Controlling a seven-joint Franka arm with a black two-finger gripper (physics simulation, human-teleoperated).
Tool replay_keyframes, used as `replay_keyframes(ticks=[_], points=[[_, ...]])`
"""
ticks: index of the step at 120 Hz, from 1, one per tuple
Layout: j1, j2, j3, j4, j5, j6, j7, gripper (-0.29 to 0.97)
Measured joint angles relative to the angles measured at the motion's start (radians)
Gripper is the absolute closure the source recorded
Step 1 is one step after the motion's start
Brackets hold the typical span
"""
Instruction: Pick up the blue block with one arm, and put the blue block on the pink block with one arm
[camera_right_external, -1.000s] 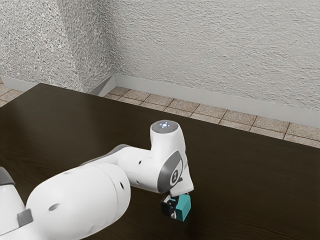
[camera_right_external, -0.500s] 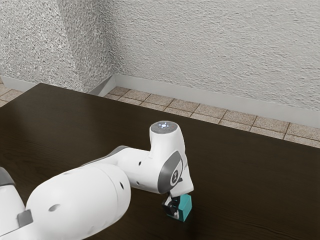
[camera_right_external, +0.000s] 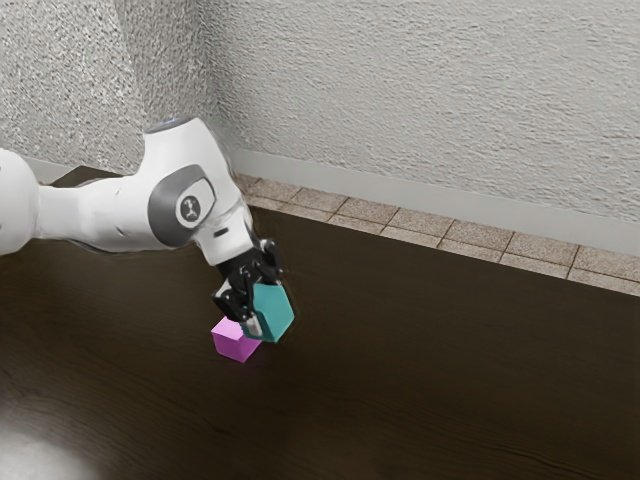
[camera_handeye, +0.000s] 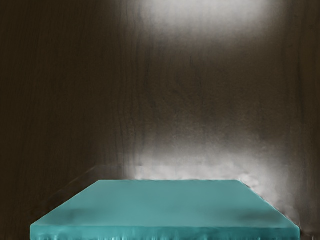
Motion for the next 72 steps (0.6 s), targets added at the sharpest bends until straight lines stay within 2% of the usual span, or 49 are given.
replay_keyframes(ticks=[18, 28, 43, 72], points=[[-0.073, 0.249, 0.157, 0.045, 0.349, 0.025, -0.035, 0.32], [-0.113, 0.297, 0.205, 0.084, 0.475, 0.036, -0.047, 0.32], [-0.128, 0.32, 0.218, 0.096, 0.557, 0.053, -0.067, 0.31], [-0.182, 0.378, 0.317, 0.135, 0.619, 0.099, -0.137, 0.31]])
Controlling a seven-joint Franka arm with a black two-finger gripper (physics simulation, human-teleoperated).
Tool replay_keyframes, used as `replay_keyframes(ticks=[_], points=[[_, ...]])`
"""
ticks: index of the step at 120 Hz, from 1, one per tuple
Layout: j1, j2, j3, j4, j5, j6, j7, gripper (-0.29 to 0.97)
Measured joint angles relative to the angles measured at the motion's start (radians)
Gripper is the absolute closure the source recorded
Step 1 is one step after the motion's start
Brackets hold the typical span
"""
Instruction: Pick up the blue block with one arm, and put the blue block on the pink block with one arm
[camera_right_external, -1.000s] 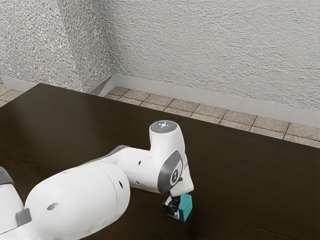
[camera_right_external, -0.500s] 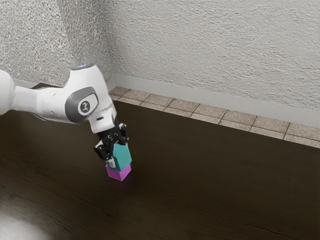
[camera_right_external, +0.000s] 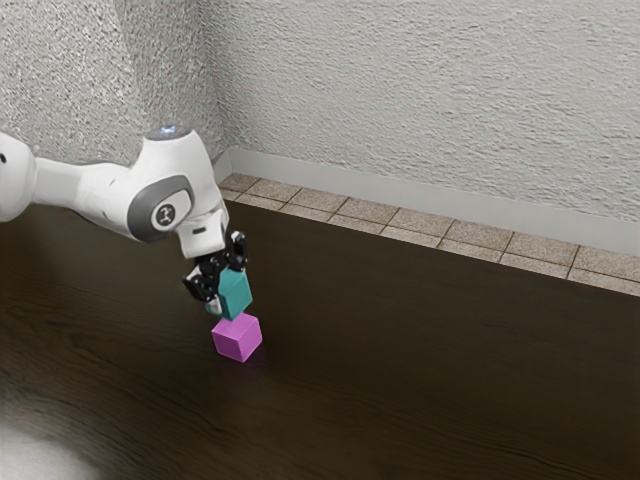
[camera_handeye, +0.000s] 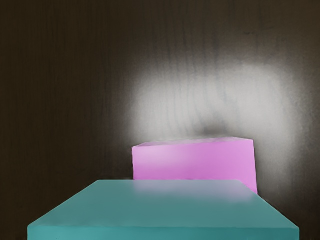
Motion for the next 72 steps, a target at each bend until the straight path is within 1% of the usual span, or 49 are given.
replay_keyframes(ticks=[22, 72], points=[[-0.028, 0.024, 0.006, 0.014, 0.04, 0.012, -0.078, 0.31], [-0.028, 0.004, 0.006, -0.043, 0.049, 0.018, -0.215, 0.31]])
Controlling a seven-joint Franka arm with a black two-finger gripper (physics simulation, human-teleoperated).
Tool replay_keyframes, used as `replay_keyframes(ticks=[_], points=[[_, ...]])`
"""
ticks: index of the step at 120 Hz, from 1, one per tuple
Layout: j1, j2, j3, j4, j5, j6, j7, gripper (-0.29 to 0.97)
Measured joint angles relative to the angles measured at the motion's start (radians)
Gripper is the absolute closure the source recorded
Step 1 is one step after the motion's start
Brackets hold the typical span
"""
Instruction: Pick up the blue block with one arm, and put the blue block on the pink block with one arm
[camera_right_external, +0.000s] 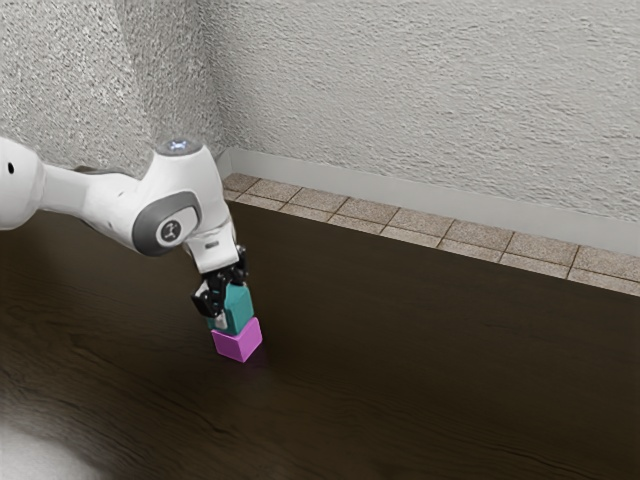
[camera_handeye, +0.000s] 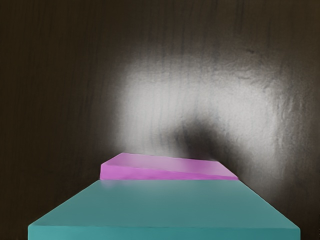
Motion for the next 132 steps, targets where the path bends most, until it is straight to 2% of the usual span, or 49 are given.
replay_keyframes(ticks=[34, 132], points=[[0.001, 0.0, -0.001, -0.002, 0.003, 0.005, -0.026, 0.31], [0.008, -0.001, -0.001, -0.023, -0.022, 0.047, 0.097, 0.31]])
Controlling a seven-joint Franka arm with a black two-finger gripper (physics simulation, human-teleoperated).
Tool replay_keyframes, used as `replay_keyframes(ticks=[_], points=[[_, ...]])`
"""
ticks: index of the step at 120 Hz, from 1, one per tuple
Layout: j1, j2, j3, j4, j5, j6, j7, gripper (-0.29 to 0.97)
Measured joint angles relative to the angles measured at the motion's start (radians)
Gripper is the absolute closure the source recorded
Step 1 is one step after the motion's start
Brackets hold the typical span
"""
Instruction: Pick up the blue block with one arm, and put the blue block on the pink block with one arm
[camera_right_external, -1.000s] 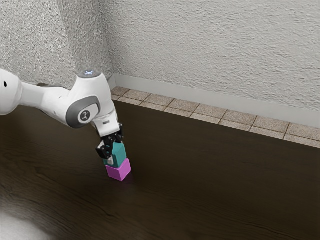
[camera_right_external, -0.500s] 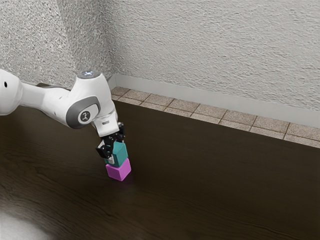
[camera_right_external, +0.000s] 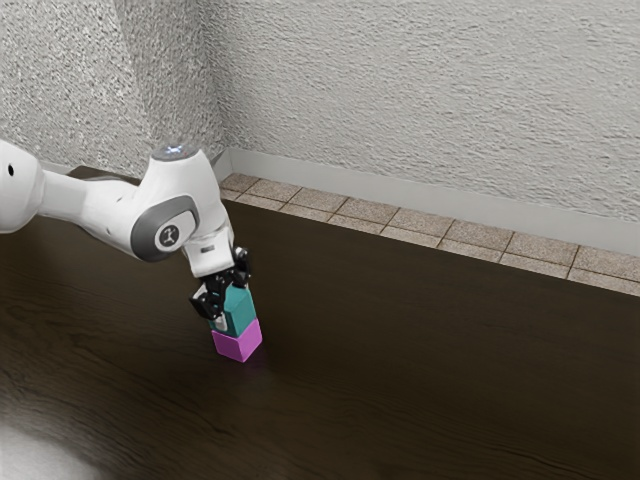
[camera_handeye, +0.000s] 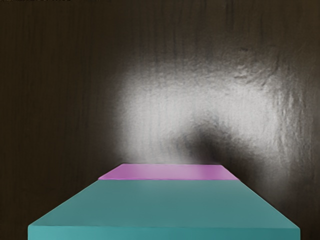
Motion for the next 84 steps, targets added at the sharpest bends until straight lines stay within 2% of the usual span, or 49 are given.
replay_keyframes(ticks=[84], points=[[0.002, 0.002, 0.0, -0.006, -0.017, 0.017, 0.057, 0.31]])
